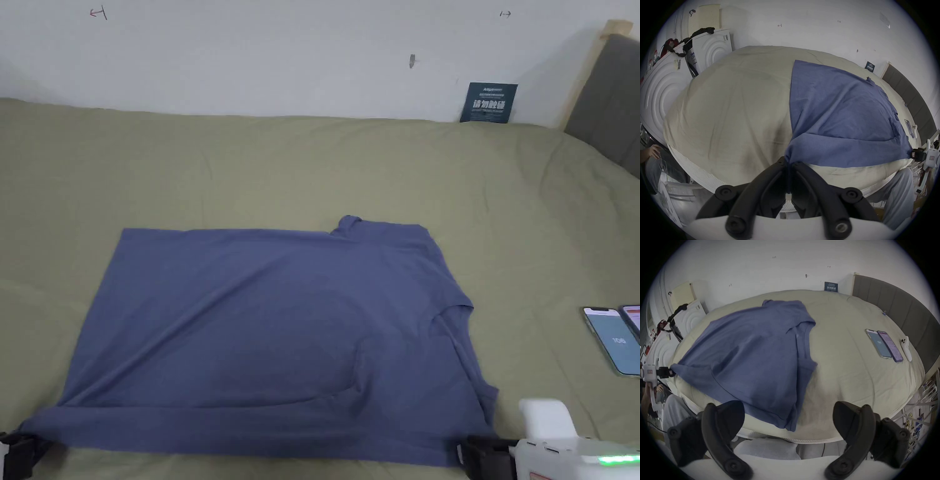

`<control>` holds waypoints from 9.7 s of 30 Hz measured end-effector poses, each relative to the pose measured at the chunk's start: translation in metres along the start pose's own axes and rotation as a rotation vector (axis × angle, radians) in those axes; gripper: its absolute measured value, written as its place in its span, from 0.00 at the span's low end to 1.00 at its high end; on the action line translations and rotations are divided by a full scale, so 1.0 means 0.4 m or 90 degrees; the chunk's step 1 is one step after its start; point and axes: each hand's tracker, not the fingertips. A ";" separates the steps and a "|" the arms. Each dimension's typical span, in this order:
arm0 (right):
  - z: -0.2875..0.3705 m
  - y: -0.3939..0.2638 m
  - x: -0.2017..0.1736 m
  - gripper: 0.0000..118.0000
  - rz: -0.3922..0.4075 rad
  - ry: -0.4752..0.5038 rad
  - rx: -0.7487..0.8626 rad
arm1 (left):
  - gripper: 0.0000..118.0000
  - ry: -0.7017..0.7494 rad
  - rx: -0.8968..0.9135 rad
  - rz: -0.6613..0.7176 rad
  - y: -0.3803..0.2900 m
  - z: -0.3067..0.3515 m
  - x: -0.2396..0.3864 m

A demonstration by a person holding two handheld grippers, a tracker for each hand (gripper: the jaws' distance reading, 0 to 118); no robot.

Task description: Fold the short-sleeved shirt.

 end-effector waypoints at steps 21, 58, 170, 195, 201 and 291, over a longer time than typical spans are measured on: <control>0.071 0.326 0.010 0.04 0.027 0.010 0.099 | 0.02 -0.043 0.020 -0.064 0.249 -0.006 -0.014; -0.086 0.346 0.019 0.01 -0.056 -0.011 0.086 | 0.19 -0.056 -0.013 -0.004 0.293 -0.224 0.008; -0.365 0.620 0.110 0.09 0.018 -0.036 -0.060 | 0.03 0.012 -0.065 -0.072 0.497 -0.418 0.114; 0.233 0.178 0.063 0.00 0.015 0.043 0.122 | 0.03 -0.069 0.123 -0.084 0.099 0.113 -0.068; 0.174 0.048 0.060 0.00 -0.006 0.042 0.070 | 0.03 -0.071 0.084 -0.081 -0.019 0.067 -0.105; 0.320 0.154 -0.448 0.01 0.060 -0.052 0.389 | 0.53 -0.499 -0.205 0.221 0.107 -0.163 -0.231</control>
